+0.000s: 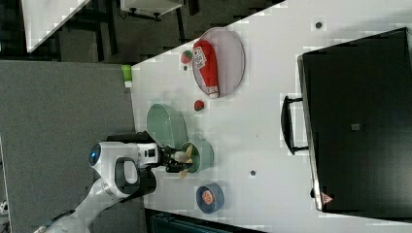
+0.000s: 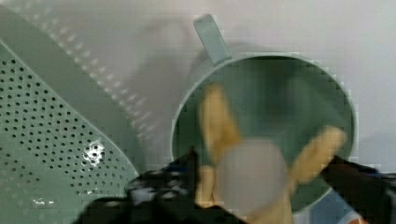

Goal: Pick Banana and place it in mug.

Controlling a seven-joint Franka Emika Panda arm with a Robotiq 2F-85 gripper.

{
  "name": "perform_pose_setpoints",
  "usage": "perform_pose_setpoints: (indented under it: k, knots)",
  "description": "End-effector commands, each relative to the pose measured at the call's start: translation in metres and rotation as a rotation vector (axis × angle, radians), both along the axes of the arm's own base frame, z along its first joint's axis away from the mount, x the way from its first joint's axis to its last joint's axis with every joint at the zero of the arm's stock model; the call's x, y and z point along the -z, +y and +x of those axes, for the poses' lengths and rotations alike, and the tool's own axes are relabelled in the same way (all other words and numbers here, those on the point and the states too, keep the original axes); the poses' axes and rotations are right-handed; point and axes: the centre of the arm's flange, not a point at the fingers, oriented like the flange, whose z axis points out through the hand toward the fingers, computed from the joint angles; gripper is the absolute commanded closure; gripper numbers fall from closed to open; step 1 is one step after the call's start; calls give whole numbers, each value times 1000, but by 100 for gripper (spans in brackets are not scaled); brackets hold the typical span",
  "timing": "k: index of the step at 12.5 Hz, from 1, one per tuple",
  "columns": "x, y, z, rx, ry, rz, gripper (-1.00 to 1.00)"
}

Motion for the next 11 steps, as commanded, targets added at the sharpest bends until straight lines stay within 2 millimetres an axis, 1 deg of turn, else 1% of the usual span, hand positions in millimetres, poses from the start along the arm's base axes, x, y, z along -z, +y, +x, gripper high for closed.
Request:
perform_pose_setpoints:
  k: [1, 2, 4, 5, 7, 8, 9, 10, 11]
  knots:
    - [-43, -10, 30, 102, -119, 15, -100]
    - [-58, -13, 37, 112, -151, 21, -100]
    - [-102, -24, 50, 132, -187, 11, -100]
    - [-130, -34, 54, 134, -180, -8, -100]
    - [-196, -60, 64, 109, -188, -25, -100]
    - [-231, -79, 70, 100, -195, -28, -100]
    - [-264, -104, 74, 96, -195, -31, -100]
    - [-296, -133, 76, 93, -191, -38, -100]
    - [-322, -162, 76, 84, -184, -58, -100]
